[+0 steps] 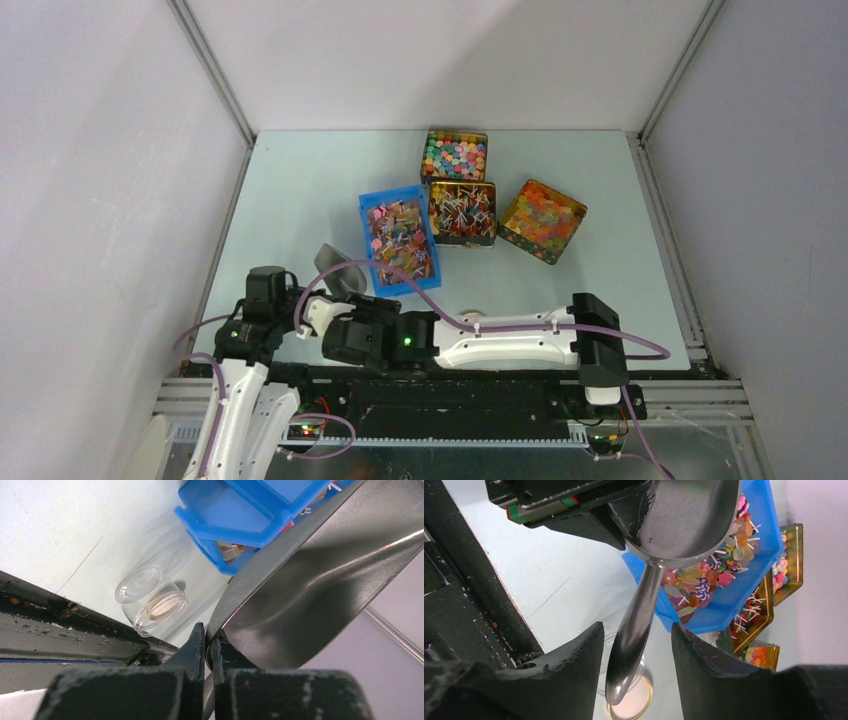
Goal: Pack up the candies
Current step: Adjust the spatula.
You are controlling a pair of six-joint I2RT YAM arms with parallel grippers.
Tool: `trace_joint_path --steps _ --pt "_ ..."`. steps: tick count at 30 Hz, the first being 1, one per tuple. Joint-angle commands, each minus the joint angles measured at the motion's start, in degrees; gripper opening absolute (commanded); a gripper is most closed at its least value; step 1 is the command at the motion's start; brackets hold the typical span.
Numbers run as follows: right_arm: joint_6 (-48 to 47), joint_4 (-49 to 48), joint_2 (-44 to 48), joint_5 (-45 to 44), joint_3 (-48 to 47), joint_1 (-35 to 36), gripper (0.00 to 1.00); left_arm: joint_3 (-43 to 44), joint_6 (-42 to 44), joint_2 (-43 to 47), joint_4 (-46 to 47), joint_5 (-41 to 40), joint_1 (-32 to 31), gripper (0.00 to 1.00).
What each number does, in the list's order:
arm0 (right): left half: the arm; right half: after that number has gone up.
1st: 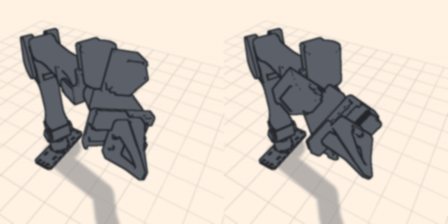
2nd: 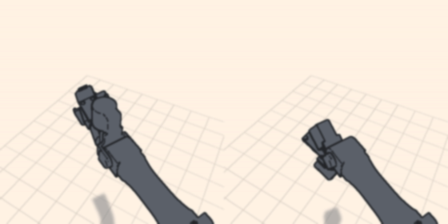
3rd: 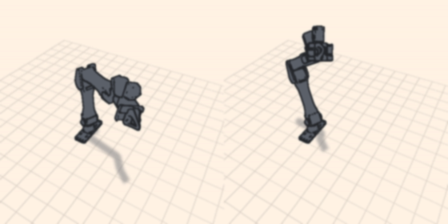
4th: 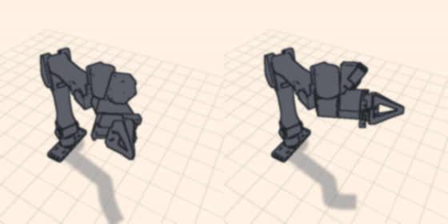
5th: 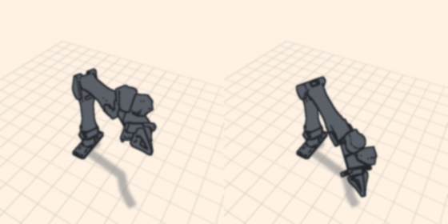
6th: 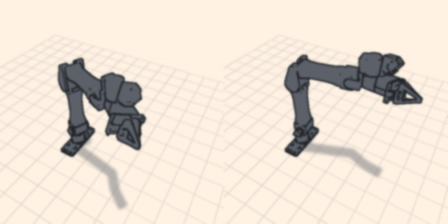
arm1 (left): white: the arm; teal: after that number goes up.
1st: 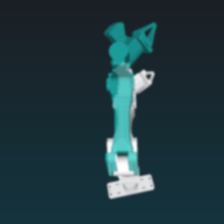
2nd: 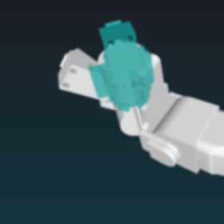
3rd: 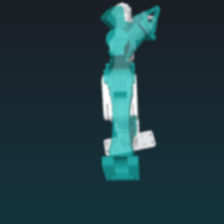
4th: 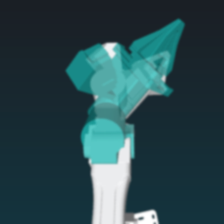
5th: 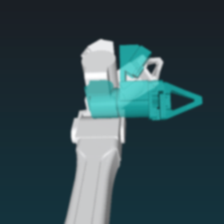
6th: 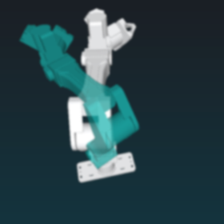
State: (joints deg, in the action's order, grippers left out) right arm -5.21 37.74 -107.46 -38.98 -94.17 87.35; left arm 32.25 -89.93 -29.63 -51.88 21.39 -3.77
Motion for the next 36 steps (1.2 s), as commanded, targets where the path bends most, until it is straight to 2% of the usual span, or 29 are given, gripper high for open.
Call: trace_joint_path --steps 1,4,8,9,11,14,16,17,18,19,20,21,22,23,25,27,32,36 --pt "-1.1 -0.5 -1.1 -1.8 -3.6 -0.5 0.53 2.3 1.1 0.3 2.0 2.2 0.3 0.0" --pt "-1.6 -1.2 -1.3 -1.7 -3.3 -0.6 0.48 1.0 0.5 0.6 3.5 3.3 0.3 0.0" --pt "-1.4 -1.5 -1.4 -1.7 -3.0 -1.0 0.33 -0.2 -0.6 1.2 5.4 4.1 0.3 0.0" --pt "-1.2 -1.5 -1.4 -1.8 -3.0 -1.1 0.14 -0.2 -0.8 1.4 5.5 4.1 0.3 0.0" --pt "-0.9 -1.6 -1.3 -2.7 -3.0 -1.2 0.0 -0.3 -0.9 1.3 6.0 4.1 0.3 0.0" --pt "-0.5 -1.6 -0.8 -3.4 -2.8 -1.4 0.0 -0.2 -0.7 1.2 6.9 4.2 0.3 0.03" --pt "-0.3 -1.2 -0.6 -3.3 -2.9 -1.6 0.0 0.0 0.2 1.0 7.6 4.1 0.3 0.13" --pt "-0.2 -1.0 -0.5 -3.0 -2.9 -1.7 0.0 0.3 0.7 0.9 7.8 3.9 0.3 0.24" --pt "0.1 -0.7 -0.3 -2.4 -2.9 -1.8 0.0 0.4 1.2 0.8 7.9 3.9 0.3 0.3" --pt "0.3 -0.5 -0.1 -1.9 -2.8 -1.9 0.0 0.6 1.6 0.7 8.4 3.8 0.3 0.43" --pt "0.8 -0.3 0.3 -0.6 -2.8 -2.0 0.0 0.7 2.1 0.8 8.6 3.7 0.3 0.51" --pt "1.2 -0.2 0.7 0.0 -2.6 -2.0 0.0 1.0 2.3 0.8 8.8 3.3 0.3 0.65" --pt "1.9 0.0 1.3 1.2 -2.5 -2.3 0.0 1.2 3.1 0.9 9.0 3.0 0.3 0.7" --pt "2.4 0.1 1.7 1.9 -2.4 -2.5 0.0 1.6 3.6 1.0 9.3 2.3 0.3 0.81" --pt "4.1 0.7 3.1 4.3 -2.3 -3.4 0.0 1.9 4.8 1.4 9.5 1.7 0.3 0.93" --pt "6.3 1.6 4.7 7.6 -2.2 -5.0 0.0 1.5 6.0 1.9 11.2 2.0 0.3 0.98" --pt "12.5 4.1 9.5 19.5 -1.8 -11.0 0.0 0.6 10.1 2.7 17.1 4.8 0.3 0.99" --pt "15.0 3.8 13.9 26.5 1.4 -14.6 0.0 4.2 16.8 1.0 13.8 4.7 0.3 1.0"
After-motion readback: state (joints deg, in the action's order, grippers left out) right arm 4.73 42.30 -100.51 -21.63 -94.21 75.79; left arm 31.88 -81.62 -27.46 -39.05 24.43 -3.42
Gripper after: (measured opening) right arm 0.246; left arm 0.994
